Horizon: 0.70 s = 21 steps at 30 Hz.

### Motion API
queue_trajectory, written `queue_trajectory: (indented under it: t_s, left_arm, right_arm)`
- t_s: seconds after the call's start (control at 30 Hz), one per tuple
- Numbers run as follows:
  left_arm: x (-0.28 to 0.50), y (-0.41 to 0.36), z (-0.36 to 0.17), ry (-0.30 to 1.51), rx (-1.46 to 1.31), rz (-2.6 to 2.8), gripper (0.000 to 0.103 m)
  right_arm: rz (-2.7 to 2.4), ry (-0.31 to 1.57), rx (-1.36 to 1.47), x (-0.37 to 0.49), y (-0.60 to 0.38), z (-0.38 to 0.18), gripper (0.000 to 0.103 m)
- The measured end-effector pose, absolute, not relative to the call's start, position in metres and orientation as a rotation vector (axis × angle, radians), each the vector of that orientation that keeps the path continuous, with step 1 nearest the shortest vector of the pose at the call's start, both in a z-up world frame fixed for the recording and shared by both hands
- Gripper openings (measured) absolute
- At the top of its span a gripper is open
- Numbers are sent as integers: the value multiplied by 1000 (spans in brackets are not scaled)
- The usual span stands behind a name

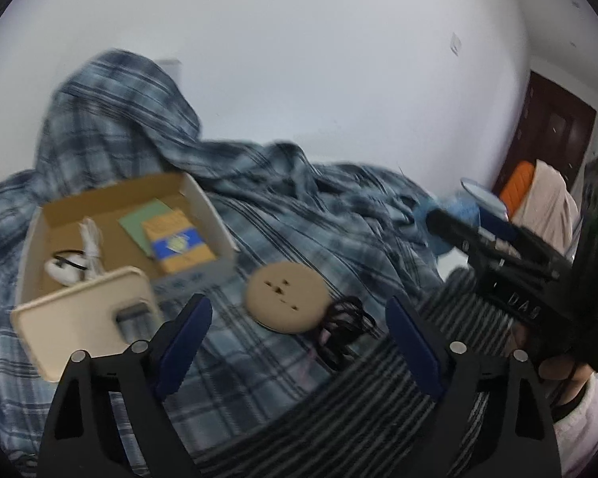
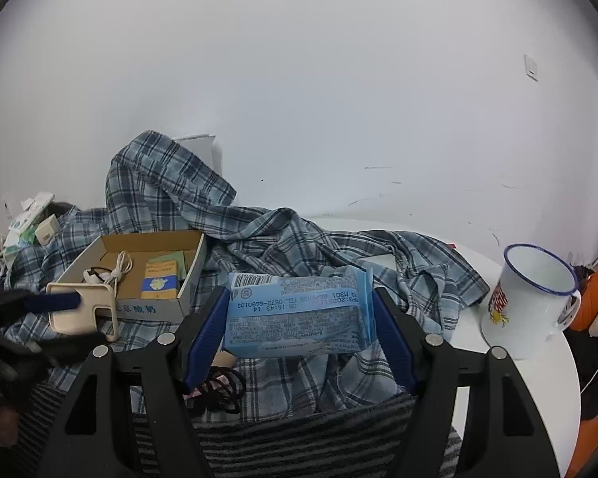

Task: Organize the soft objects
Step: 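Lift the blue packet with the right gripper while the left grasps the black coiled cable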

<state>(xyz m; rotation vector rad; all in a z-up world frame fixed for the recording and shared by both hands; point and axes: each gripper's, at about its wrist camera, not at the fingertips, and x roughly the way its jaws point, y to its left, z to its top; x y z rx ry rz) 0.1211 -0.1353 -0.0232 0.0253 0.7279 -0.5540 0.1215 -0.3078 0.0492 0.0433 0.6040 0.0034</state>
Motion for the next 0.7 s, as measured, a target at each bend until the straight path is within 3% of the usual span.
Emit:
queue_trajectory:
  t_s: [0.13, 0.2, 0.27, 0.5, 0.53, 0.63, 0.7]
  left_arm:
    - [128, -153, -45, 819, 58, -593, 71]
    - [130, -158, -53, 850, 71, -605, 67]
    - [129, -162, -62, 879, 88, -622, 54]
    - [135, -167, -78, 922, 76, -638, 42]
    - [137, -168, -80, 942, 64, -650, 32]
    - [140, -169, -85, 966, 56, -668, 13]
    - [138, -169, -83, 956, 58, -678, 8]
  right_arm:
    - [-6, 592, 74, 119, -314, 47, 70]
    - [-4, 592, 81, 119, -316, 46, 70]
    - [0, 593, 85, 118, -315, 45, 70]
    - [17, 590, 105, 118, -317, 44, 70]
    - [17, 588, 108, 117, -318, 44, 70]
    - [17, 586, 115, 116, -318, 44, 70]
    - [16, 585, 114, 116, -318, 44, 70]
